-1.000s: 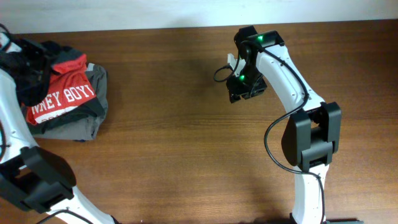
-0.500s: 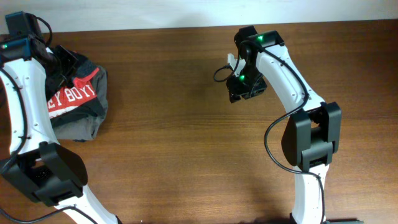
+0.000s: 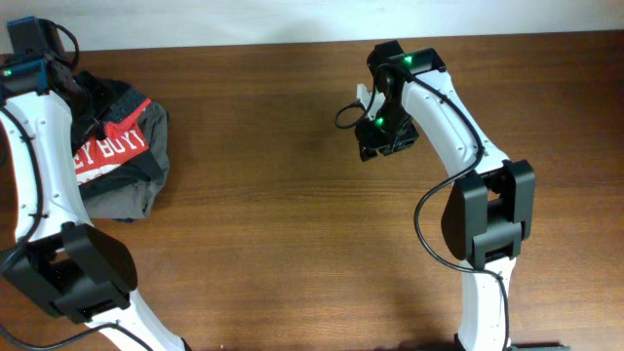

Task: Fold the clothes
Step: 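Carry the pants left and lower them onto the red shirt stack, then release the pants and press them flat on the stack with the left gripper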

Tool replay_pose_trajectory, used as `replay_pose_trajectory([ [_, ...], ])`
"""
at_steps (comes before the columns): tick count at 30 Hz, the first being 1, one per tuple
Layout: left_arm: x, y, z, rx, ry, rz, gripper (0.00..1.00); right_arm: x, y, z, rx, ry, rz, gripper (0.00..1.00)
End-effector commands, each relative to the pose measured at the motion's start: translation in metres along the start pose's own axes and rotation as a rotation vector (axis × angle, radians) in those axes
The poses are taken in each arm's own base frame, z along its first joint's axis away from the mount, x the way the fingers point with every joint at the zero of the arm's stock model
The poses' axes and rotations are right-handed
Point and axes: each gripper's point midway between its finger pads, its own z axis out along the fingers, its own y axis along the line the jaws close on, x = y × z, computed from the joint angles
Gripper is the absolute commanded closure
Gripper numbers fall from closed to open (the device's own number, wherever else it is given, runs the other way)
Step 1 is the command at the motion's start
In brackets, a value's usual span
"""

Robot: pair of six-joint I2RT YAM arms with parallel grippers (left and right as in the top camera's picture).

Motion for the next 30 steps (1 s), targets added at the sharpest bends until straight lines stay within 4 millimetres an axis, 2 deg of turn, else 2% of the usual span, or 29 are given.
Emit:
replay_pose_trajectory([
  [1, 0.000, 0.004, -0.003, -0.023, -0.001, 0.016, 0.70, -0.002, 0.001, -0.008, 0.012, -0.020, -0.017, 0.47],
  [2, 0.004, 0.004, -0.003, -0.018, 0.019, 0.016, 0.57, -0.002, 0.000, -0.008, 0.014, -0.020, -0.017, 0.47],
  [3, 0.008, 0.004, -0.003, -0.016, 0.035, 0.016, 0.52, -0.002, 0.000, -0.008, 0.016, -0.020, -0.017, 0.47],
  [5, 0.016, 0.009, -0.003, -0.033, 0.067, 0.017, 0.48, -0.002, -0.001, -0.008, 0.024, -0.020, -0.017, 0.47],
  [13, 0.028, 0.018, 0.009, -0.083, 0.130, 0.020, 0.47, -0.002, -0.002, -0.008, 0.030, -0.018, -0.016, 0.47],
  [16, 0.037, 0.015, 0.010, -0.076, 0.164, 0.030, 0.54, -0.001, -0.002, -0.008, 0.030, -0.014, -0.016, 0.47],
  [18, 0.038, 0.011, 0.003, -0.061, 0.157, 0.056, 0.60, 0.000, -0.003, -0.008, 0.034, -0.012, -0.015, 0.47],
  [22, 0.032, 0.009, -0.034, -0.082, 0.052, 0.075, 0.59, 0.000, -0.004, -0.008, 0.041, -0.011, -0.015, 0.47],
  [25, 0.026, 0.011, -0.065, -0.073, -0.024, 0.063, 0.47, 0.000, -0.004, -0.008, 0.041, -0.012, -0.015, 0.47],
  [26, 0.025, 0.011, -0.077, -0.056, -0.047, 0.060, 0.38, 0.000, -0.004, -0.008, 0.041, -0.013, -0.015, 0.47],
  [28, 0.026, 0.004, -0.089, -0.003, -0.057, 0.058, 0.28, 0.000, -0.004, -0.008, 0.041, -0.013, -0.015, 0.47],
  [30, 0.029, -0.006, -0.089, 0.052, -0.039, 0.060, 0.27, -0.001, -0.004, -0.008, 0.041, -0.015, -0.015, 0.47],
])
